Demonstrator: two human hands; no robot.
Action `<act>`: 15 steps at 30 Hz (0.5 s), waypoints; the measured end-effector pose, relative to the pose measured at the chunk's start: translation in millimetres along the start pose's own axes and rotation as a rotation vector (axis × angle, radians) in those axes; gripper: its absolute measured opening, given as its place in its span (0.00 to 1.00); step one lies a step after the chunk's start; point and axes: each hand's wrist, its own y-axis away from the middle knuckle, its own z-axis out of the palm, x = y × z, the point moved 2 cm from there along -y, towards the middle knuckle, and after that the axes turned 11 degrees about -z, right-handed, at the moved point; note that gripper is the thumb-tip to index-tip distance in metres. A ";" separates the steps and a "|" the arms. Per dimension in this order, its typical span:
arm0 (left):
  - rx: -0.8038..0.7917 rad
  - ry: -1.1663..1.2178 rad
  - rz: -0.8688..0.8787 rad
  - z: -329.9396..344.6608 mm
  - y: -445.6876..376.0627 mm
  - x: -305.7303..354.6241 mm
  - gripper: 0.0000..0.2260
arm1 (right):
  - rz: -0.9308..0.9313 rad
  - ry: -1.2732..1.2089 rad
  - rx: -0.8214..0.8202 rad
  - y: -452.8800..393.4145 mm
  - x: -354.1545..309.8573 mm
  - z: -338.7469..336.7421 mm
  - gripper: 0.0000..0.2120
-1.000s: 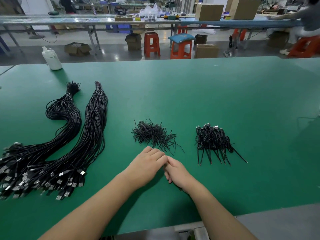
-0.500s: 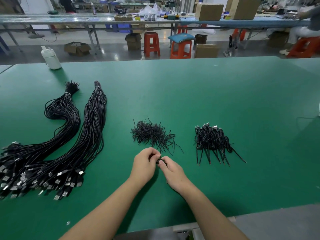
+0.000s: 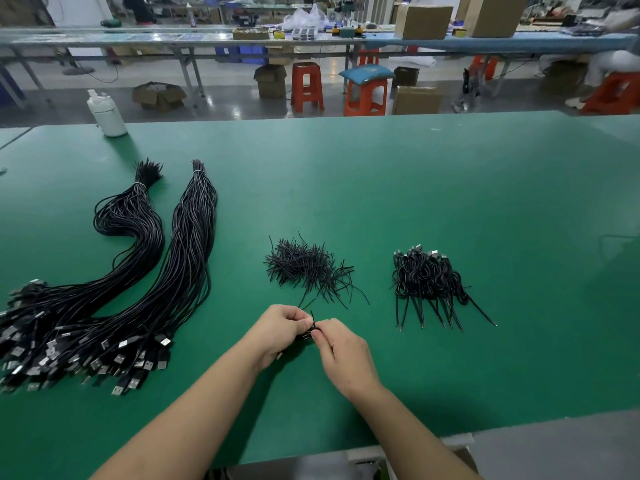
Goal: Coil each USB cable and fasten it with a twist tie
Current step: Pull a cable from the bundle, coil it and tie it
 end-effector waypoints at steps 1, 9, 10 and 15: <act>0.002 -0.007 -0.009 -0.7 0.0 -0.2 0.06 | -0.002 0.001 0.001 -0.2 -0.4 -0.3 0.11; 0.082 -0.087 -0.011 -0.7 0.5 -3.2 0.06 | -0.031 0.014 0.014 0.4 -3.9 -1.3 0.11; 0.087 -0.076 0.002 -1.3 1.2 -3.6 0.06 | -0.035 0.022 0.014 0.8 -4.0 -1.2 0.11; 0.142 -0.141 0.020 -8.6 4.5 -3.0 0.10 | -0.078 0.051 0.021 2.5 -6.0 -0.7 0.12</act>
